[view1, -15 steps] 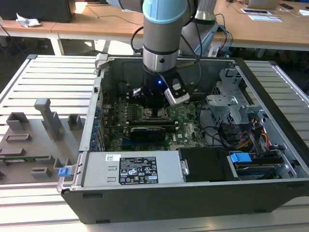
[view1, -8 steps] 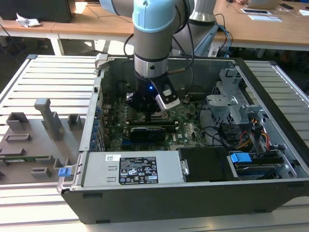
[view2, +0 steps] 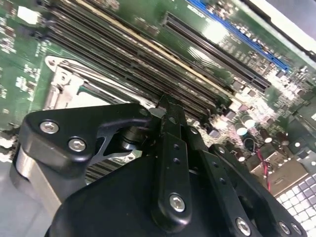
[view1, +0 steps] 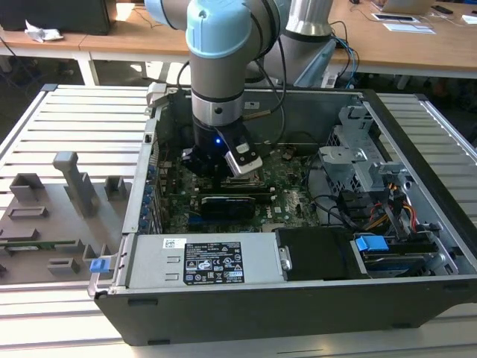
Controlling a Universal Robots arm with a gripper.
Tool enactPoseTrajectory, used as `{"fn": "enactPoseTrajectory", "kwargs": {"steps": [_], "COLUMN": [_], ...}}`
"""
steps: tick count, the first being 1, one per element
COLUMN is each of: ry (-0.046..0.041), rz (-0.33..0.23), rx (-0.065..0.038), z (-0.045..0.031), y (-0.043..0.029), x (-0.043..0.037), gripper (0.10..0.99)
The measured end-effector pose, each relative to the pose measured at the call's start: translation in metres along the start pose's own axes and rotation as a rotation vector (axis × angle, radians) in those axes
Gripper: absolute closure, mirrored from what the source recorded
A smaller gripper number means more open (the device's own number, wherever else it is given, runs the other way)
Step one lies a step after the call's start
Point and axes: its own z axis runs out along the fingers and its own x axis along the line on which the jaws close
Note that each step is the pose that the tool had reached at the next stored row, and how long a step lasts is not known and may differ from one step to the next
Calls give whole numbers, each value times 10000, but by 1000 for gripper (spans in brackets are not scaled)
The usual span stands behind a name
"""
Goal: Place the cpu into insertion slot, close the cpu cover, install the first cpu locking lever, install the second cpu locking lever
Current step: 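Install the second cpu locking lever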
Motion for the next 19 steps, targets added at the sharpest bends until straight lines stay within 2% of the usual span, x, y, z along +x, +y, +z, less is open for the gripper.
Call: {"fn": "enactPoseTrajectory", "kwargs": {"steps": [2, 6, 11, 16, 19], "ry": [3, 13, 27, 60, 69], "rz": [-65, -307, -580, -604, -622], "rx": [0, -5, -18, -107, -235], "z": [9, 8, -22, -2, 12], "y": [0, 0, 12, 56, 77], "x": [27, 31, 30, 1, -16], "gripper": [980, 980, 980, 980, 980]}}
